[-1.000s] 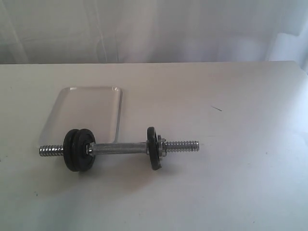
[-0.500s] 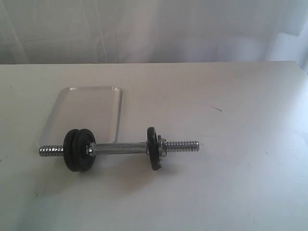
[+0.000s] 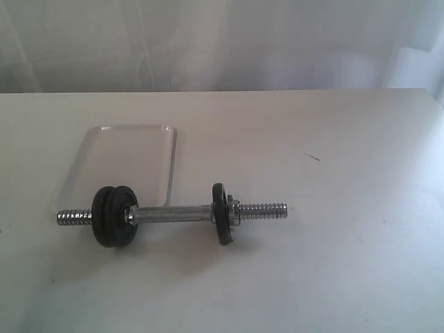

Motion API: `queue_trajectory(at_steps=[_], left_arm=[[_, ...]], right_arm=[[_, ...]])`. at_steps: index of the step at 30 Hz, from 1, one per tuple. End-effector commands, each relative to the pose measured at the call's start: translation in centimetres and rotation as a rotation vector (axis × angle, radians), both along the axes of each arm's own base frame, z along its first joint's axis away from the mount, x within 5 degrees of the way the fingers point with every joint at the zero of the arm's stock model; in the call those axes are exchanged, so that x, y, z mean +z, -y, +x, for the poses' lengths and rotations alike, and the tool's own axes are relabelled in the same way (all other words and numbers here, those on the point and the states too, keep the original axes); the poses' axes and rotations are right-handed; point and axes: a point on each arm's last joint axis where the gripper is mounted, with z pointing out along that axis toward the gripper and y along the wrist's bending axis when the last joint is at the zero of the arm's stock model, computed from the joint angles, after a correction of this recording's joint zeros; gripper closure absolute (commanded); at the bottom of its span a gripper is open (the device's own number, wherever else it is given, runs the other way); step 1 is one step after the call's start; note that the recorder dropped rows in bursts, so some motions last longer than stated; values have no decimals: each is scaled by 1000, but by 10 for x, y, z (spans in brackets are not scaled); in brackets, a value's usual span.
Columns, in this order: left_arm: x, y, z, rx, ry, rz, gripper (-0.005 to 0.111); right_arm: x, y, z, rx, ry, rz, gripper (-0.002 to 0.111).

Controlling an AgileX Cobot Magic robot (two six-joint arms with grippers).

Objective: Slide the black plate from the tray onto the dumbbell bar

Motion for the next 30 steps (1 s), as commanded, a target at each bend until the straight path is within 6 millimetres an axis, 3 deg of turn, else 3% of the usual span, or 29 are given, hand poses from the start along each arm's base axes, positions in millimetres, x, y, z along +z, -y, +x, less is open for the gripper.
queue_trajectory(at_steps=[1,5,30], left_arm=[[-4,0,-1,-1,-39,-1,107],[-5,0,-2,-3,-50,0,107],[-5,0,-2,-4,-50,4,107]], right_arm=[[-6,-1,-1,9,-48,15,108],[-14,-2,-3,24,-139,3,108],[-14,-2,-3,27,-140,-34,108]])
